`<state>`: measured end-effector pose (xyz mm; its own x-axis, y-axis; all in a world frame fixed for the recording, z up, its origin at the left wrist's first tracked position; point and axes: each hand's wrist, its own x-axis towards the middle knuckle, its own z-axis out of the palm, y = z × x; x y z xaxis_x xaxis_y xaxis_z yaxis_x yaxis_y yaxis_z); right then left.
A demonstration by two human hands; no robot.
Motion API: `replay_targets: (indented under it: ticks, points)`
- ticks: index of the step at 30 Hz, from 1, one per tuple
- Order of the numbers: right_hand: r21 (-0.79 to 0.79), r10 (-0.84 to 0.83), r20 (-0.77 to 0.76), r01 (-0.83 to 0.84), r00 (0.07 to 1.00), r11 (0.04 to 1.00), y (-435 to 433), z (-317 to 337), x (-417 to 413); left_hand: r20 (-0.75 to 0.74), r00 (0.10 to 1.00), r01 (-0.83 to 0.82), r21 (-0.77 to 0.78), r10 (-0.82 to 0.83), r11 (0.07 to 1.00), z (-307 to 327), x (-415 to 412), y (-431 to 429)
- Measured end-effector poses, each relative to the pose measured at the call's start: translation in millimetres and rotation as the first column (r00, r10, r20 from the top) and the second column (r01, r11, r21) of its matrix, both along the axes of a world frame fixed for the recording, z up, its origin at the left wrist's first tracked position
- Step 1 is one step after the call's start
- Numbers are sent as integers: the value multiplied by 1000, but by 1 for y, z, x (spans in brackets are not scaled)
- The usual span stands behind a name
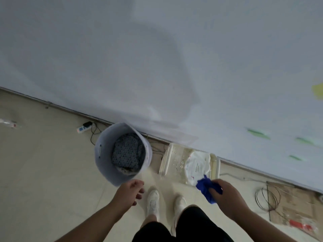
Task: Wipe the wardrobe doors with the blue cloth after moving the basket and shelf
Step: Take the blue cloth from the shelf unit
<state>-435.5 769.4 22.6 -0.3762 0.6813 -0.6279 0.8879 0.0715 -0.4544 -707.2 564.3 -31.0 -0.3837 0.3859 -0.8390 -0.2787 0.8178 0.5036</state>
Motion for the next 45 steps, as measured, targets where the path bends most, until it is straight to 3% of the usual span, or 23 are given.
replay_targets:
  ticks: [4,10,15,22,29,32,36,39,42,45]
  points:
    - [-9,32,38,-31,999,999,18,14,5,-33,982,-186,-13,186,982,8,-1,-19]
    - [-39,337,84,-335,938,941,61,-10,-31,-114,876,-474,-28,468,880,27,40,-69]
    - [-53,643,92,-641,760,765,67,-16,-78,-139,652,-753,1,746,658,47,104,-121]
    - [-22,908,63,-909,415,417,1,-18,-127,-154,292,-954,15,944,298,59,247,-198]
    - [-3,999,33,-1000,-18,-18,-135,-16,-137,-137,-109,-994,-12,985,-111,39,412,-257]
    - [2,994,-16,-994,-111,-111,-200,-16,-120,-138,-236,-970,-31,962,-243,33,479,-279]
    - [-13,964,-60,-965,-259,-261,-280,-14,-85,-169,-289,-952,-50,942,-301,35,549,-303]
    - [-36,920,-45,-920,-389,-390,-333,-12,-66,-199,-388,-916,-22,900,-400,40,583,-323]
    - [-66,895,-30,-893,-444,-445,-380,-10,-51,-196,-524,-846,11,829,-532,44,615,-335]
    - [-86,862,-18,-858,-506,-506,-425,-12,-43,-187,-605,-790,16,774,-613,43,640,-342]
